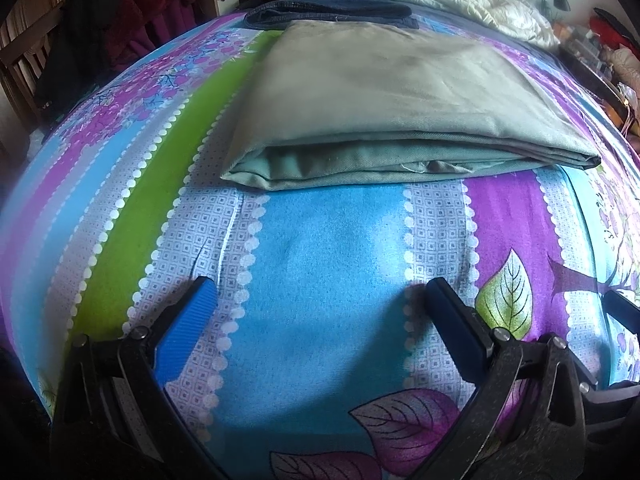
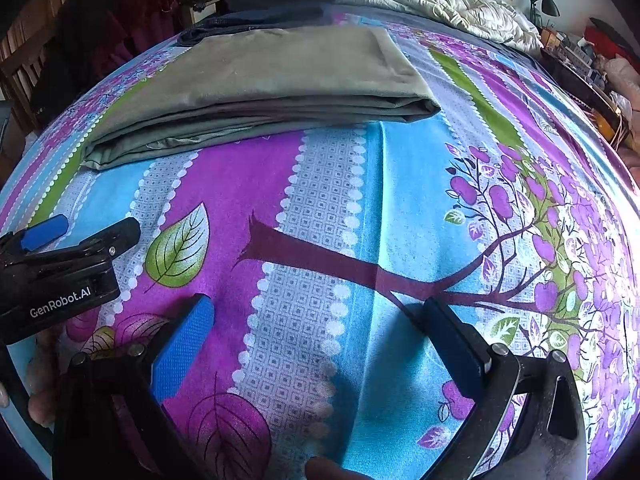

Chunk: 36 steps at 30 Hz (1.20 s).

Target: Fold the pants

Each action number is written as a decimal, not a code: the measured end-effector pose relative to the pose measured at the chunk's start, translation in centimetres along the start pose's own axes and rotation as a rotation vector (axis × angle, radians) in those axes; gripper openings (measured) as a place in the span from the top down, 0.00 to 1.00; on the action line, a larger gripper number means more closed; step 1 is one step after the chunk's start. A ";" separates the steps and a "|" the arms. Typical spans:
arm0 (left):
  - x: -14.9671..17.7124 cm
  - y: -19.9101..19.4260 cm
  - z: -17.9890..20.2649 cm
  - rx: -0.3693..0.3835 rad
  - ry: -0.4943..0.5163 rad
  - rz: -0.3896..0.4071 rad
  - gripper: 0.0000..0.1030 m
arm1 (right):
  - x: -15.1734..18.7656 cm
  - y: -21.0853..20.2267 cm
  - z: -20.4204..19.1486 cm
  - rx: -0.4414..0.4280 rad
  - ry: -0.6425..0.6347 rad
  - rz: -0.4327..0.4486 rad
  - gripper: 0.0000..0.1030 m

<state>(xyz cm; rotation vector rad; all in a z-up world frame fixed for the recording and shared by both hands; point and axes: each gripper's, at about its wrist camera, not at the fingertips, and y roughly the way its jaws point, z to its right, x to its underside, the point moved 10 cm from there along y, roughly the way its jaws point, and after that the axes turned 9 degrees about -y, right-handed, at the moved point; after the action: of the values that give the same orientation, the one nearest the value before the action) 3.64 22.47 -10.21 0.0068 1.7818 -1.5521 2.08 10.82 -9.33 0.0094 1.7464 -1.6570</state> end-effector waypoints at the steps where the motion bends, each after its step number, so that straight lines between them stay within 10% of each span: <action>1: 0.1 -0.2 -0.1 -0.003 0.004 -0.015 0.00 | 0.2 -0.3 0.2 0.008 0.012 -0.018 0.00; 8: 0.8 -5.2 -3.8 -0.156 -0.050 0.011 0.00 | 1.5 -5.7 2.7 0.130 0.075 -0.004 0.00; 21: -7.5 -17.2 -3.8 -0.031 -0.037 0.223 0.00 | -8.2 -17.6 3.4 0.176 0.072 0.175 0.00; 36: -7.9 -19.9 -2.1 0.016 -0.011 0.263 0.00 | -9.2 -20.9 1.3 0.205 0.008 0.199 0.00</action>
<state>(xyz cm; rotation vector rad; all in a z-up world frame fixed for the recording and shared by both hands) -1.12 22.71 10.82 0.2313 1.6846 -1.3743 -0.22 10.17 13.41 0.2764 1.5209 -1.6814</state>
